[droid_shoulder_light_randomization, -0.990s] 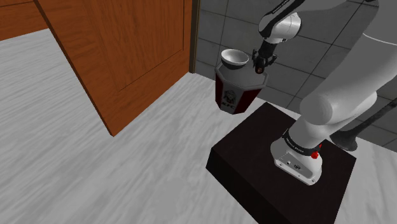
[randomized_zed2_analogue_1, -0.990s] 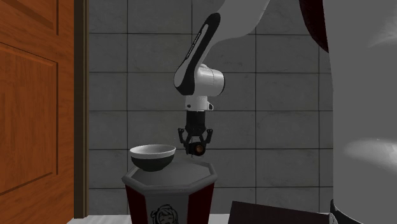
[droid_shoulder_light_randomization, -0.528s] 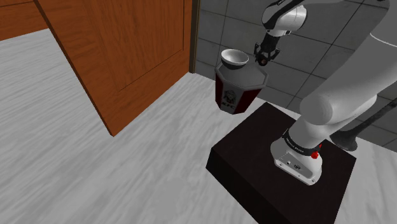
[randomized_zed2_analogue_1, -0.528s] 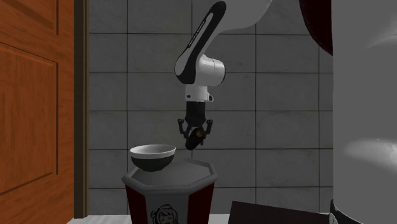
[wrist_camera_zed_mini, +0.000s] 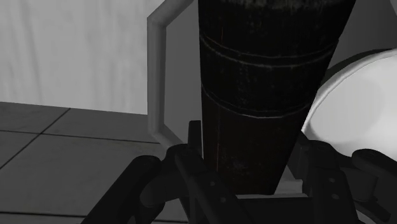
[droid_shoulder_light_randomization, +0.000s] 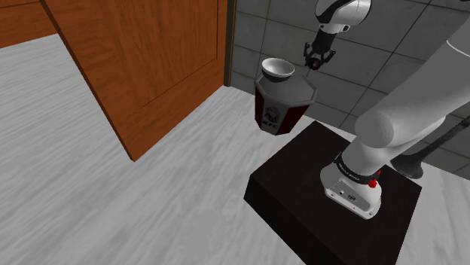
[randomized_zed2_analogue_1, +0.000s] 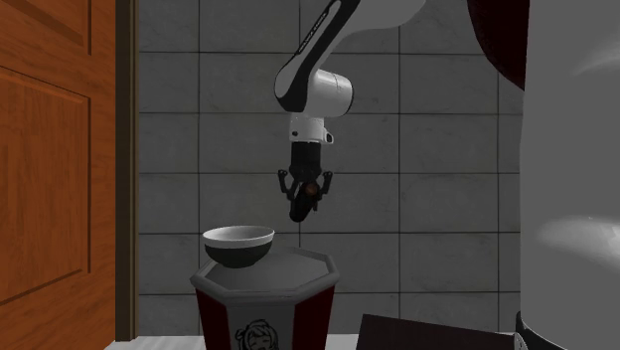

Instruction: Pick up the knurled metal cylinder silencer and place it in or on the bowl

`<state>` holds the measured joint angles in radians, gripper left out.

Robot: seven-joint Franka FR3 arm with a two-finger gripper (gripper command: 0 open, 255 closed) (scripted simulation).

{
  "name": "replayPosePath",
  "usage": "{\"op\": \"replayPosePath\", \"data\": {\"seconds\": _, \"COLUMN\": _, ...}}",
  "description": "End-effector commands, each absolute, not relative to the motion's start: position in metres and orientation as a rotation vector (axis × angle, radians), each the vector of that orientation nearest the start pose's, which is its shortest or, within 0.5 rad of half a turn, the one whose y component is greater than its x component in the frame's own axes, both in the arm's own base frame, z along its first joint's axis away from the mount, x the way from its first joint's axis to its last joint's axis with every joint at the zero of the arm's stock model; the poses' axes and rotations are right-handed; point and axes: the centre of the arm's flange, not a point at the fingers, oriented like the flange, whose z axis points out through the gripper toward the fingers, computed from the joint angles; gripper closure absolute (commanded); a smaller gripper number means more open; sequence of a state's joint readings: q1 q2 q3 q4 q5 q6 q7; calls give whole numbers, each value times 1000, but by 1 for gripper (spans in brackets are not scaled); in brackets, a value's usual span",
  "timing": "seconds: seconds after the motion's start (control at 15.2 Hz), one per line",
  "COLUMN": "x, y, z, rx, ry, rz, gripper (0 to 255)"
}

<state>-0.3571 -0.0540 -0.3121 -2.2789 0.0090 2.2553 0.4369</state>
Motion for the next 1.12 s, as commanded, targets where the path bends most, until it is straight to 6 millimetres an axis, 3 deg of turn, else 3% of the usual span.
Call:
{"op": "replayPosePath", "data": {"seconds": 0.0, "x": 402, "y": -320, "z": 390, "rx": -2651, "ry": 1646, "rz": -48, "gripper": 255}}
{"op": "replayPosePath", "data": {"seconds": 0.13, "x": 402, "y": -320, "z": 398, "rx": -2651, "ry": 1646, "rz": -48, "gripper": 255}}
{"op": "replayPosePath", "data": {"seconds": 0.79, "x": 532, "y": -294, "z": 395, "rx": -2651, "ry": 1646, "rz": -48, "gripper": 255}}
{"op": "replayPosePath", "data": {"seconds": 0.86, "x": 552, "y": -290, "z": 395, "rx": -2651, "ry": 1646, "rz": -48, "gripper": 255}}
{"op": "replayPosePath", "data": {"seconds": 1.06, "x": 552, "y": -290, "z": 379, "rx": -2651, "ry": 1646, "rz": -48, "gripper": 255}}
